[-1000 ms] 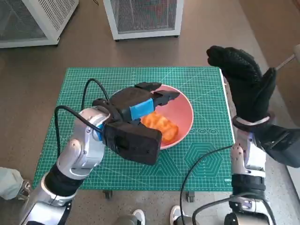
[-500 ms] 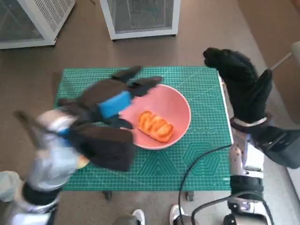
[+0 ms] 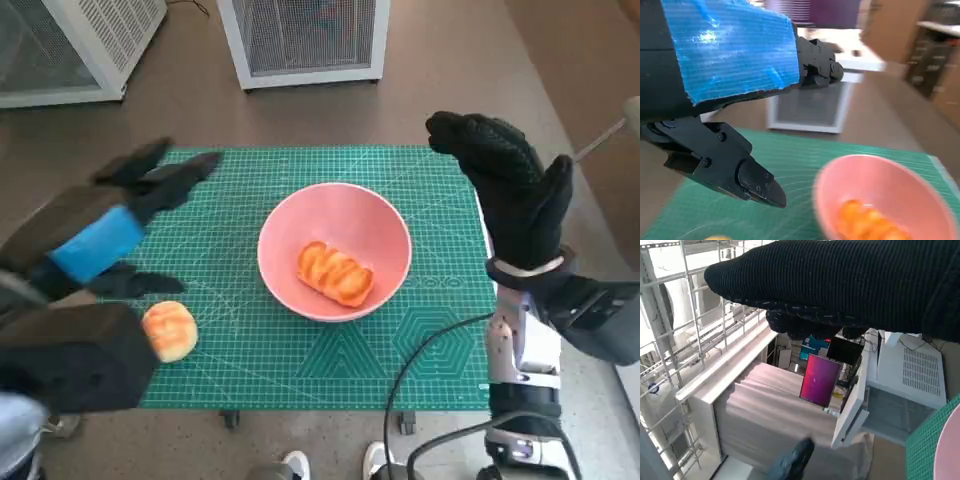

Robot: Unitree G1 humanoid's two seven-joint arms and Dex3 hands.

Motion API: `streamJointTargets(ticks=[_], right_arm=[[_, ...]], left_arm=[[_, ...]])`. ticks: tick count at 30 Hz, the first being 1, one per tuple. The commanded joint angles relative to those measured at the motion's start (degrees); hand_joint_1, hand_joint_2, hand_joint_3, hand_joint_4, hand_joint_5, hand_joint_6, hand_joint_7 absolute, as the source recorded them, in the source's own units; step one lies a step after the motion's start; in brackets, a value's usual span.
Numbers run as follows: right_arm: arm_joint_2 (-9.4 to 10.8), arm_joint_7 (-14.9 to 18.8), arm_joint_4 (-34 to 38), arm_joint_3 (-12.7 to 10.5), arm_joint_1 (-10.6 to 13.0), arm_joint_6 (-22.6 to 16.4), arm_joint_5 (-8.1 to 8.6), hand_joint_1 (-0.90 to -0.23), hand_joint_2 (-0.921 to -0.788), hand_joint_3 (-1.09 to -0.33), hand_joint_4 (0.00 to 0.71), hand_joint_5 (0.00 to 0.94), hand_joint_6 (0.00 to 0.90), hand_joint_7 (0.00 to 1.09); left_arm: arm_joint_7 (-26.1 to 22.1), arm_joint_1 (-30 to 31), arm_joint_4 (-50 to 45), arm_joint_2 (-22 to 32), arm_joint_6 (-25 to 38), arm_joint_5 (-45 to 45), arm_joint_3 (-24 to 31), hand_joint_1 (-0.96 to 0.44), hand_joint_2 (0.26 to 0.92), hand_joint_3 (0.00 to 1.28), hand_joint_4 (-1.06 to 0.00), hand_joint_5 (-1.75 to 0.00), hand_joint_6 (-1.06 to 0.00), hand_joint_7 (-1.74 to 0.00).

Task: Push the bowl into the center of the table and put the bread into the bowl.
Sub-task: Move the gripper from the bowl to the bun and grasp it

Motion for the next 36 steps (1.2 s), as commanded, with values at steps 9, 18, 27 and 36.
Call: streamJointTargets(ticks=[9,18,27,36], right_arm=[[0.1,-0.1,1.1,-0.3,0.6,0.5,0.16,-0.65,-0.921,-0.726,0.199,0.0,0.105,0.25],[0.4,0.2,2.1,-0.3,-0.1,0.0,0.22,-0.651,-0.921,-0.725,0.2,0.001,0.108,0.25],[0.5,0.6,3.1,-0.3,-0.6,-0.3,0.5,-0.655,-0.921,-0.726,0.2,0.001,0.109,0.25],[0.4,0.9,3.3,-0.4,-0.7,-0.1,0.93,-0.656,-0.921,-0.725,0.2,0.0,0.108,0.25]], left_arm=[[-2.7,13.3,-4.2,5.7,-0.3,-5.2,8.3,-0.22,0.702,0.0,-0.06,-0.01,-0.23,-0.01],[-3.2,16.2,-2.7,8.8,1.0,-7.1,6.6,-0.22,0.691,0.0,-0.1,-0.02,-0.25,-0.02],[-1.2,17.9,-0.8,9.3,3.1,-6.3,1.9,-0.21,0.692,0.0,-0.12,-0.01,-0.26,-0.01],[2.4,17.9,2.8,8.9,4.1,-4.8,-4.8,-0.23,0.701,0.0,-0.12,0.0,-0.26,-0.01]])
